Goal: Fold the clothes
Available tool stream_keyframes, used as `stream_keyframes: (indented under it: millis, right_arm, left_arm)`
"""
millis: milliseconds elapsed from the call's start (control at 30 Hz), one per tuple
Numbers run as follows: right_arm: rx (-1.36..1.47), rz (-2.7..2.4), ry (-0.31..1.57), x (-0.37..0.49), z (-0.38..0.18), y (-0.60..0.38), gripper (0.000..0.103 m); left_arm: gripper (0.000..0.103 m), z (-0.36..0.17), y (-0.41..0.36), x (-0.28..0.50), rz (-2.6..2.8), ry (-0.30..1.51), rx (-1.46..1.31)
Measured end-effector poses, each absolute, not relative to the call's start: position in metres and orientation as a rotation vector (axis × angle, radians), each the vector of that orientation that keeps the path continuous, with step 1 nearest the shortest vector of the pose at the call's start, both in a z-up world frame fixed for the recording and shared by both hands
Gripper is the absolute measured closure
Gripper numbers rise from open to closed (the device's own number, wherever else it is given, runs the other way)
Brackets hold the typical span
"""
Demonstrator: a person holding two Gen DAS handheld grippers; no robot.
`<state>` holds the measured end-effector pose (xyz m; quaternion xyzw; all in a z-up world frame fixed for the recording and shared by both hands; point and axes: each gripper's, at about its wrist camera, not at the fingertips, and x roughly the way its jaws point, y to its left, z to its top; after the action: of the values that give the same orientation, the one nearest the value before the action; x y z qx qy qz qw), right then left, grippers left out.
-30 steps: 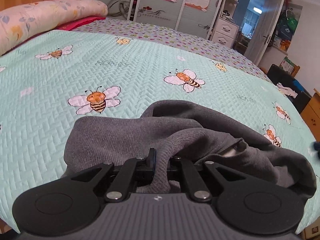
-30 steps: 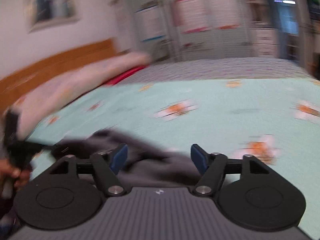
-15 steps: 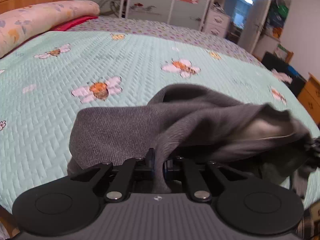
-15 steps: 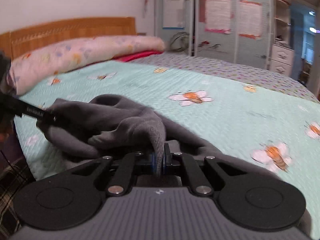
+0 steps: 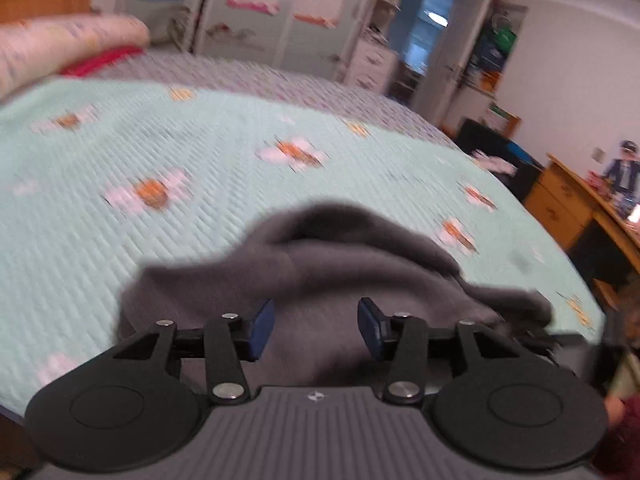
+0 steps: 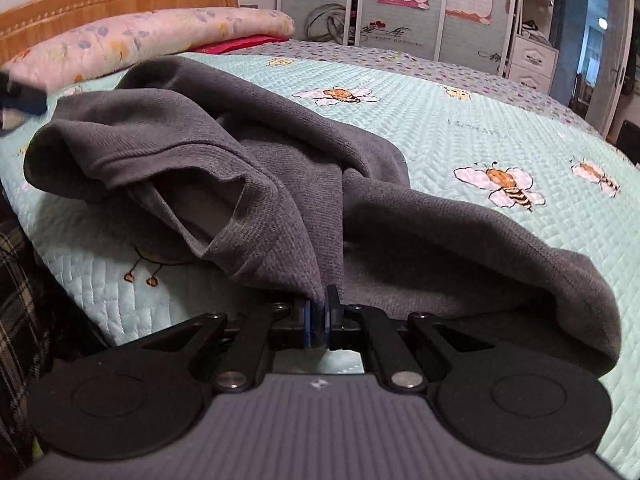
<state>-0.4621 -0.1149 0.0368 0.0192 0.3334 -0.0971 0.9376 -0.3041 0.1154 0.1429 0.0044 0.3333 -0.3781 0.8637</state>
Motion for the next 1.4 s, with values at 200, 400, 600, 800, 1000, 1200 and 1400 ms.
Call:
stream_keyframes:
  millis: [200, 400, 600, 800, 1000, 1200, 1400]
  right_arm:
    - [0.017, -0.232, 0.666, -0.473, 0.041, -0.113, 0.098]
    - [-0.019, -0.258, 0.642, -0.482, 0.043, -0.108, 0.099]
    - [-0.125, -0.244, 0.609, -0.483, 0.048, -0.096, 0.076]
    - [-0.211, -0.194, 0.561, -0.478, 0.055, -0.087, 0.053]
    - [-0.412, -0.113, 0.559, -0.441, 0.039, -0.064, 0.053]
    - [-0.408, -0.154, 0.421, -0.444, 0.077, -0.062, 0.098]
    - [-0.37, -0.329, 0.407, -0.488, 0.104, -0.107, 0.098]
  left_arm:
    - [0.046, 0.149, 0.048, -0.276, -0.789, 0.607, 0.246]
    - [0.046, 0.12, -0.012, -0.239, -0.785, 0.656, 0.403]
    - [0.086, 0.098, -0.011, -0.222, -0.752, 0.772, 0.319]
    - [0.088, 0.096, 0.016, -0.238, -0.764, 0.822, 0.188]
    - [0.088, 0.096, 0.021, -0.24, -0.745, 0.836, 0.147]
    - [0.088, 0.102, 0.025, -0.253, -0.766, 0.848, 0.142]
    - [0.087, 0.102, 0.023, -0.289, -0.94, 0.898, 0.115]
